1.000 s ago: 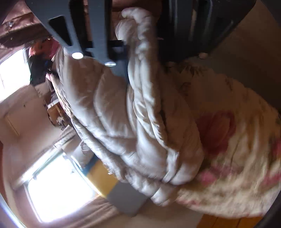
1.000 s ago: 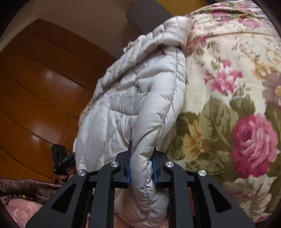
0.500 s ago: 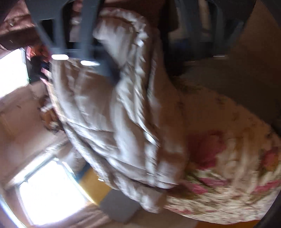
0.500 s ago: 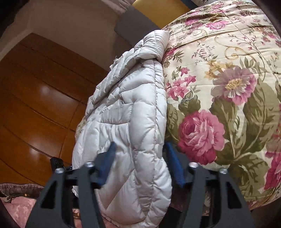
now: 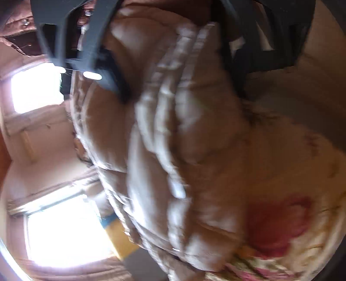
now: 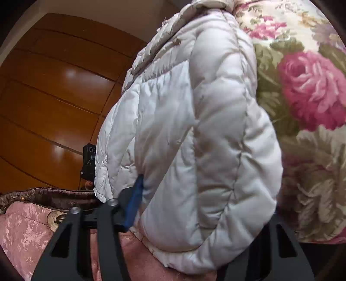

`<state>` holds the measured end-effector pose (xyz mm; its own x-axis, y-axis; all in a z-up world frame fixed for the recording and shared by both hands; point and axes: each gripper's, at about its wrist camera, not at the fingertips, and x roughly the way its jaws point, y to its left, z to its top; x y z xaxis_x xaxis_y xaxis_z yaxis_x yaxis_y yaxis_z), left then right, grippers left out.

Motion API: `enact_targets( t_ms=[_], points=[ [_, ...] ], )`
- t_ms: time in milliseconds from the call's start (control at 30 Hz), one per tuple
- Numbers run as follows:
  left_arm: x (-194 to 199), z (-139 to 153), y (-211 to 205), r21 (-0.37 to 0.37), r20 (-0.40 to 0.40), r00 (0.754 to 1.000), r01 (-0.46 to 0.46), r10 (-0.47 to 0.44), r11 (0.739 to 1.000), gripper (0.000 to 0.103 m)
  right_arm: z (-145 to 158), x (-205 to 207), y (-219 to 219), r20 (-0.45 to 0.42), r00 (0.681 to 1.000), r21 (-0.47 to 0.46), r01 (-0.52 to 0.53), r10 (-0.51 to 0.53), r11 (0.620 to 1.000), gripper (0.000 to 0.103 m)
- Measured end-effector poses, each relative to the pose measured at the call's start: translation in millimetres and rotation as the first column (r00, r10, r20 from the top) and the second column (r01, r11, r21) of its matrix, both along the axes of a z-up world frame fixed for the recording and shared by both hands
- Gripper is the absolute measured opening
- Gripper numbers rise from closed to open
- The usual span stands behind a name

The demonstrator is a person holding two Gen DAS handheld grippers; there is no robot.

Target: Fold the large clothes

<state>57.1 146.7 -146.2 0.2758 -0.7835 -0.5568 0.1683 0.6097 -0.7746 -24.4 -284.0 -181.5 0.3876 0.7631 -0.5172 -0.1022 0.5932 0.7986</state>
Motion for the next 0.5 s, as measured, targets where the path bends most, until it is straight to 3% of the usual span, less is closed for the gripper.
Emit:
enact_targets(
  t_ms=[67, 167, 333, 500],
  points=[
    [-6, 16, -1, -0.007, 0.051, 0.998, 0.022, -0.021, 1.000, 0.025, 8, -2, 1, 0.041, 0.999, 0.022, -0.012, 0.011, 1.000, 0.025],
    [-24, 52, 18, -0.049, 0.136, 0.991, -0.012, 0.018, 0.999, 0.017, 34, -5, -8, 0.156, 0.987, 0.130, 0.017, -0.037, 0.991, 0.021],
    [-48, 115, 38, -0.162, 0.235, 0.966, -0.074, 0.112, 0.984, 0.014, 86, -20, -22, 0.346, 0.932, 0.237, 0.028, -0.111, 0.971, 0.021],
    [-63, 142, 44, -0.294, 0.238, 0.965, -0.040, 0.113, 0.955, 0.014, 115, -34, -36, 0.434, 0.890, 0.326, -0.011, -0.140, 0.945, 0.021]
  ],
)
